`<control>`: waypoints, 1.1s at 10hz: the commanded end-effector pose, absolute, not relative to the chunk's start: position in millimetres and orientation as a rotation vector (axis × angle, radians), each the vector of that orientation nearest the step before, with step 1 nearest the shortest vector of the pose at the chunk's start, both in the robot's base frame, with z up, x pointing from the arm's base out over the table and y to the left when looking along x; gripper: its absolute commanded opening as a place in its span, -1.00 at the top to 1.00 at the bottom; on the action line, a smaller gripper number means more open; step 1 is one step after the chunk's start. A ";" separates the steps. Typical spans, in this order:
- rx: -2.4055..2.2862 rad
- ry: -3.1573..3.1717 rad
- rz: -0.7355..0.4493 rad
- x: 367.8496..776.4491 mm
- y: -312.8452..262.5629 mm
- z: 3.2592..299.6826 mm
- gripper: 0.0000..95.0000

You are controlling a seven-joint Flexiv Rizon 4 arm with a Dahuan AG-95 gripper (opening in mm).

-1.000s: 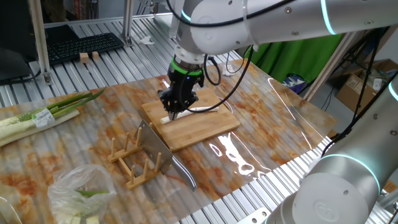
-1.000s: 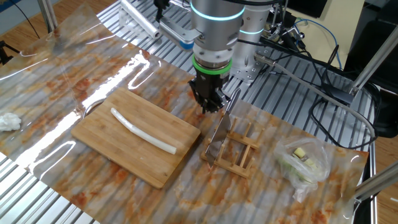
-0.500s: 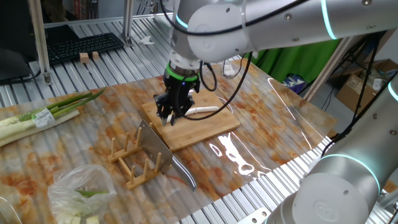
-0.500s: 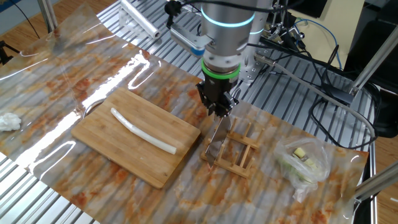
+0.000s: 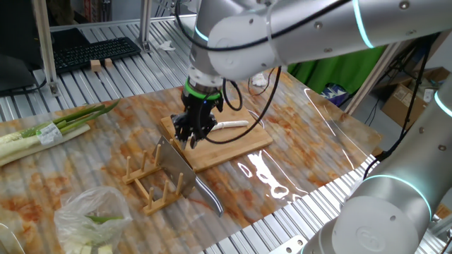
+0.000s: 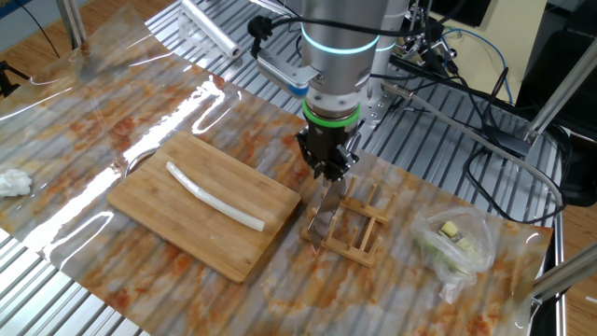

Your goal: Chop the scallions

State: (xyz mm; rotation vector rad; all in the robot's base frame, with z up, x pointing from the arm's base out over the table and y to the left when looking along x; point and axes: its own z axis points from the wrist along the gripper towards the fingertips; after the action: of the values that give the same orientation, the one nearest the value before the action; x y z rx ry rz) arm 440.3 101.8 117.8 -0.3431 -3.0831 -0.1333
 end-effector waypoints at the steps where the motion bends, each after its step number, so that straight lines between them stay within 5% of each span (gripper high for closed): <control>1: -0.338 -3.086 -0.129 438.7 104.5 113.8 0.60; 2: -0.340 -3.088 -0.127 436.8 107.5 111.1 0.60; 3: -0.346 -3.092 -0.126 435.4 110.0 107.7 0.20; 11: -0.341 -3.100 -0.132 435.0 111.6 96.3 0.20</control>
State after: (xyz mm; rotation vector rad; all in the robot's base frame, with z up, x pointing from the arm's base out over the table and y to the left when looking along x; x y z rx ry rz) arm 435.0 111.9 96.7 -0.3405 -3.0982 -0.1336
